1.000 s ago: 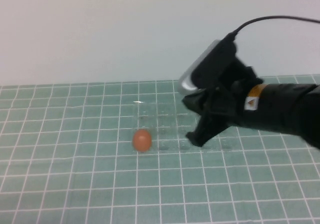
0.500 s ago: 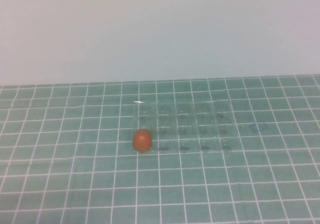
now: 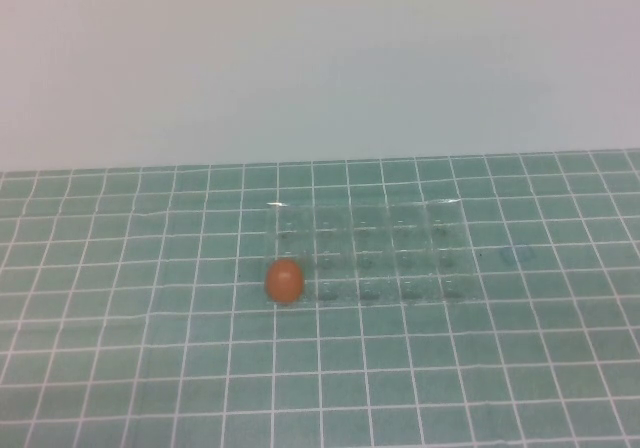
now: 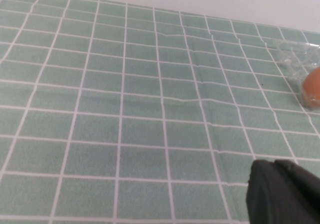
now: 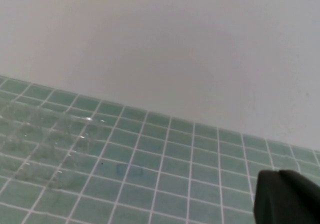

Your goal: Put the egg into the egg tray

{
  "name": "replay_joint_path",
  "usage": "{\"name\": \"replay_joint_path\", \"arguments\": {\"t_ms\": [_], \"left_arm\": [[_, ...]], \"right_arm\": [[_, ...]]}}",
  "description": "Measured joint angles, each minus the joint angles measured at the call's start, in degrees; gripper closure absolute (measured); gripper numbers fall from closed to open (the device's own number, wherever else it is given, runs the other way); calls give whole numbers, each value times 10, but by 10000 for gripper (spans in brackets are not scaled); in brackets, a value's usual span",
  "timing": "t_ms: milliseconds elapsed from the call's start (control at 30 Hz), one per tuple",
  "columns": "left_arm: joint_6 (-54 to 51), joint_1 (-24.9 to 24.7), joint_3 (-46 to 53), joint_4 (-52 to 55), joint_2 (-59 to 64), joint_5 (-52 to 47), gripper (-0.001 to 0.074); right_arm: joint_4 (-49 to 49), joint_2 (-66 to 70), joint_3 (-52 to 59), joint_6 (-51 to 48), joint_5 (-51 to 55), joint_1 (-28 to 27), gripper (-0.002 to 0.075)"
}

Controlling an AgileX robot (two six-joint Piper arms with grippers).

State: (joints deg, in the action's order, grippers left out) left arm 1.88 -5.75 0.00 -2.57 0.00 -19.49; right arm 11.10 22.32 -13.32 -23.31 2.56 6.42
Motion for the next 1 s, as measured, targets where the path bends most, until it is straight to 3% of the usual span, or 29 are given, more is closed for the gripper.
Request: {"name": "replay_joint_path", "arguments": {"t_ms": [200, 567, 633, 833, 1000], "left_arm": [[0, 0, 0, 0, 0, 0, 736], [0, 0, 0, 0, 0, 0, 736], [0, 0, 0, 0, 0, 0, 736], [0, 0, 0, 0, 0, 0, 736], [0, 0, 0, 0, 0, 0, 736]], "right_arm": [[39, -106, 96, 0, -3, -45, 727], [60, -145, 150, 4, -5, -48, 727], [32, -161, 150, 34, 3, -50, 727], [-171, -189, 150, 249, 62, -52, 727], [-188, -190, 150, 289, 130, -52, 727]]}}
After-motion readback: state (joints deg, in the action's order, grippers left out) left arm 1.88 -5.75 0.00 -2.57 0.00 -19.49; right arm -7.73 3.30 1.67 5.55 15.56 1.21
